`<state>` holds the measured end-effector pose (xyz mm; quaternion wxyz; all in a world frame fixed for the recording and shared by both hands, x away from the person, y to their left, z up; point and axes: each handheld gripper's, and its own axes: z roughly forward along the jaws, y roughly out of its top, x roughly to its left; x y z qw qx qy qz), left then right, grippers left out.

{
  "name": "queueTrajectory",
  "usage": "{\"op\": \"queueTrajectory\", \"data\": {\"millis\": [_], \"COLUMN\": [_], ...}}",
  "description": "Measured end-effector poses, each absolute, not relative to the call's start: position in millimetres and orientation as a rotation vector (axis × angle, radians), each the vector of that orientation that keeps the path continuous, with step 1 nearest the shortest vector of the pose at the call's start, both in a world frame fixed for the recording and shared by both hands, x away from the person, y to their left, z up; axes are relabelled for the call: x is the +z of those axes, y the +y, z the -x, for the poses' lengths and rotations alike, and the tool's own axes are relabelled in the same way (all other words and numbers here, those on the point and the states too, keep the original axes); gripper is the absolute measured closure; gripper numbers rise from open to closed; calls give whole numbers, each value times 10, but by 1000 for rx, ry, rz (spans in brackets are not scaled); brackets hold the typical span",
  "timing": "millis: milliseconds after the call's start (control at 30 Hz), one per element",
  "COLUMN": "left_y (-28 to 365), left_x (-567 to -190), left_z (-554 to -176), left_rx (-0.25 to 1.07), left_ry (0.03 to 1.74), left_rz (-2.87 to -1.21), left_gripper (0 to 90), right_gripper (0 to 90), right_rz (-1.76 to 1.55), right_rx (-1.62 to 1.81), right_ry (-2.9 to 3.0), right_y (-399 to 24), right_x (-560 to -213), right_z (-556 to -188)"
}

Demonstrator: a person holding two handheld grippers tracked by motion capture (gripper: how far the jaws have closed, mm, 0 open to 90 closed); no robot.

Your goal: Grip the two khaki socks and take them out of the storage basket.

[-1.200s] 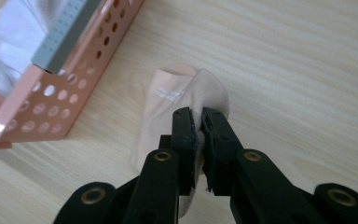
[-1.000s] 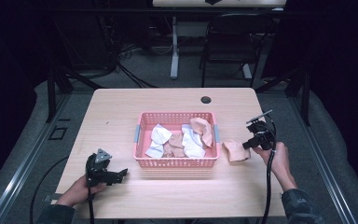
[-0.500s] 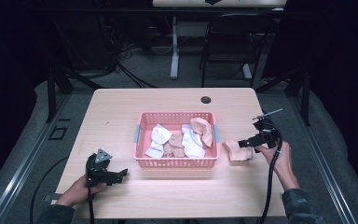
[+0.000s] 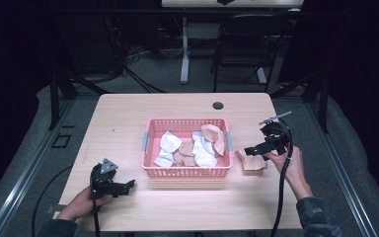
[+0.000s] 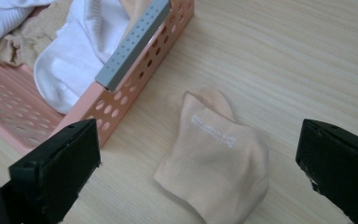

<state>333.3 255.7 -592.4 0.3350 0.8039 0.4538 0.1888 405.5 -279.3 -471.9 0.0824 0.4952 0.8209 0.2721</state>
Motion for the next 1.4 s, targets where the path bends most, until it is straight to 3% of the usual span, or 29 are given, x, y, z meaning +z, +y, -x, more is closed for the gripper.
{"op": "queueTrajectory", "data": {"millis": [233, 900, 1400], "left_y": [2557, 2556, 2557], "left_x": [-5924, -5924, -5924], "left_z": [-3334, -3333, -3332], "left_rx": [492, 492, 492], "left_ry": [1183, 1184, 1184], "left_rz": [-2097, -2097, -2098], "left_gripper": [0, 0, 0], "right_gripper": [0, 0, 53], "right_rz": [-1458, -1288, -1234], "right_rx": [819, 859, 789], "right_ry": [2466, 2499, 2557], "right_y": [-2738, -2258, -1790], "right_x": [-4660, -4077, -4184], "right_z": [-4064, -4304, -4607]}}
